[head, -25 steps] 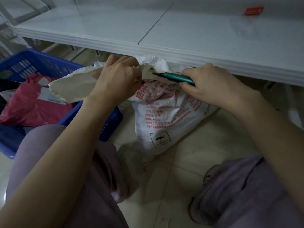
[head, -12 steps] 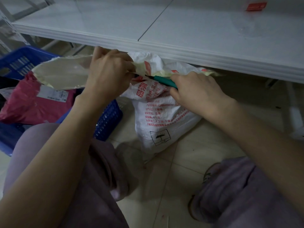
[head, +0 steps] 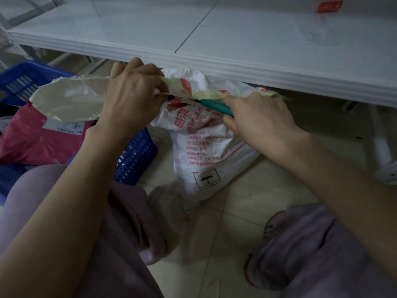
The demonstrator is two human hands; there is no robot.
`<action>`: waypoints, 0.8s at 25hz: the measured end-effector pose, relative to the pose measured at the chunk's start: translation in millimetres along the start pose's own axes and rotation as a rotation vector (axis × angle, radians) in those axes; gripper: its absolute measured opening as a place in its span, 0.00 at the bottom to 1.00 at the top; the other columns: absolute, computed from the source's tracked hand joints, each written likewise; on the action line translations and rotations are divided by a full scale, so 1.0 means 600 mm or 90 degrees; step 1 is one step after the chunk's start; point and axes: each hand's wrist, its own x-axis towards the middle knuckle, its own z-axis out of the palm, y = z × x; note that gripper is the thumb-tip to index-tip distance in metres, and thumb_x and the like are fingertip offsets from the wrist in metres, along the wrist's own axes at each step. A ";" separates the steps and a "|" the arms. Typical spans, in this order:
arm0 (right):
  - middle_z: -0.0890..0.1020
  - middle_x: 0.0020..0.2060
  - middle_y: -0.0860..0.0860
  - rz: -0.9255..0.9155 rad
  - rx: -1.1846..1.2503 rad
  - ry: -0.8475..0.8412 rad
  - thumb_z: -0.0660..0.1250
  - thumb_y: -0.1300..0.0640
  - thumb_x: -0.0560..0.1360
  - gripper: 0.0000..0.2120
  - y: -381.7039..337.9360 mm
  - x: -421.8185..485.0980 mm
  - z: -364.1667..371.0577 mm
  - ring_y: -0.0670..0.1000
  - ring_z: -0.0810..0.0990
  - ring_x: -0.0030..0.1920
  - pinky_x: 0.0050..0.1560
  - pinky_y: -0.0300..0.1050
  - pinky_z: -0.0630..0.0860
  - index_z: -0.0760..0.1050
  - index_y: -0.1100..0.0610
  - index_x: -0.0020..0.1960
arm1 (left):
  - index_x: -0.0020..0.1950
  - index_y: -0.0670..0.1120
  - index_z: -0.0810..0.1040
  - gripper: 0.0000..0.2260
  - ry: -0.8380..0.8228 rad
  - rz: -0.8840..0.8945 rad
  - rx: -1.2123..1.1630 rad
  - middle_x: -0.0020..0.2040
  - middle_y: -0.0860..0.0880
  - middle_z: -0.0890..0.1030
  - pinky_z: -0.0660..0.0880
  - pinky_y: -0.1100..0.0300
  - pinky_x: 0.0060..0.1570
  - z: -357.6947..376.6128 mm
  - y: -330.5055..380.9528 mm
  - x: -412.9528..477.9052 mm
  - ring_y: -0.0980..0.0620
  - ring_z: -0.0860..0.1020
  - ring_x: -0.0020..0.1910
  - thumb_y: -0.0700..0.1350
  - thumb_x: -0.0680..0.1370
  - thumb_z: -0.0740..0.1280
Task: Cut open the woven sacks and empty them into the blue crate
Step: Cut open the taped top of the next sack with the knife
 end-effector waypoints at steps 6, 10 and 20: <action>0.79 0.49 0.58 -0.002 -0.004 -0.001 0.55 0.53 0.81 0.15 0.010 -0.007 0.015 0.60 0.79 0.48 0.37 0.48 0.65 0.69 0.55 0.66 | 0.42 0.41 0.83 0.11 -0.013 -0.011 0.007 0.49 0.46 0.82 0.56 0.54 0.44 0.009 -0.002 -0.002 0.40 0.74 0.48 0.47 0.72 0.66; 0.80 0.51 0.59 0.008 -0.006 0.001 0.55 0.50 0.81 0.16 0.025 -0.015 0.023 0.62 0.79 0.49 0.39 0.48 0.65 0.67 0.54 0.67 | 0.45 0.41 0.83 0.11 -0.037 -0.035 0.000 0.51 0.46 0.81 0.57 0.53 0.46 0.017 -0.006 -0.006 0.41 0.73 0.52 0.48 0.73 0.66; 0.82 0.49 0.52 -0.056 0.121 0.026 0.58 0.49 0.79 0.16 0.052 -0.024 0.026 0.55 0.79 0.43 0.37 0.45 0.68 0.70 0.50 0.65 | 0.62 0.43 0.76 0.17 -0.115 0.005 -0.081 0.56 0.41 0.78 0.71 0.45 0.51 0.030 -0.018 0.004 0.39 0.75 0.54 0.40 0.74 0.68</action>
